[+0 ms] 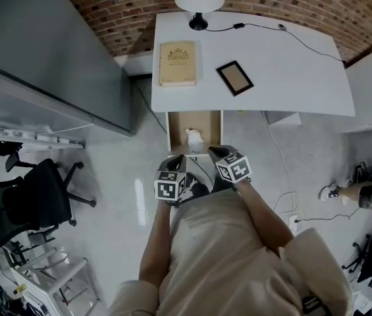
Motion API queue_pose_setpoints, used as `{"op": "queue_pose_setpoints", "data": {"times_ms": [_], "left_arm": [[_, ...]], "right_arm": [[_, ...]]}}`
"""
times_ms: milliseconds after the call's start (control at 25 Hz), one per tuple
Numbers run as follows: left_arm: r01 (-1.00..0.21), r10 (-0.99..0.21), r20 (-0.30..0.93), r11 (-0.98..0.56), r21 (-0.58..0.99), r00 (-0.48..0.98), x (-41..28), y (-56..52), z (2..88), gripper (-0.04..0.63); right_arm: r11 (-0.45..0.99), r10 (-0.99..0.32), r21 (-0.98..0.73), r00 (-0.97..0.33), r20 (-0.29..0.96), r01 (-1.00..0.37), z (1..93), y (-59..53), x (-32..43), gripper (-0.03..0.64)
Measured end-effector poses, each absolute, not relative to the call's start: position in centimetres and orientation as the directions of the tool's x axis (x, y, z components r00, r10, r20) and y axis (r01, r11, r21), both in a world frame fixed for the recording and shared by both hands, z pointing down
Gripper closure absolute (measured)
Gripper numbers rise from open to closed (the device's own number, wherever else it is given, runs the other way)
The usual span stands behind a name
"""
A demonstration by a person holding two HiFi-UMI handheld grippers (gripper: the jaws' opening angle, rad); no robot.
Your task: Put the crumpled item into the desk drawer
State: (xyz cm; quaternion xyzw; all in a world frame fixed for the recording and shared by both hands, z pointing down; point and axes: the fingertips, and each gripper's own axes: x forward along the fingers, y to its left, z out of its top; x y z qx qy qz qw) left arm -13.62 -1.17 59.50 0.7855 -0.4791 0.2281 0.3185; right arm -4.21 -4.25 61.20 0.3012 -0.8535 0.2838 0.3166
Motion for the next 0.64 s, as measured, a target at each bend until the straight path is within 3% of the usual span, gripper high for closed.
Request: {"op": "queue_pose_setpoints", "data": {"times_ms": [640], "left_arm": [[-0.902,-0.611,0.666,-0.333,0.274,0.427,-13.04,-0.87,59.66,0.578]], "right_arm": [[0.673,-0.317,-0.297,-0.627,0.712,-0.678,61.50,-3.77,-3.79,0.591]]}}
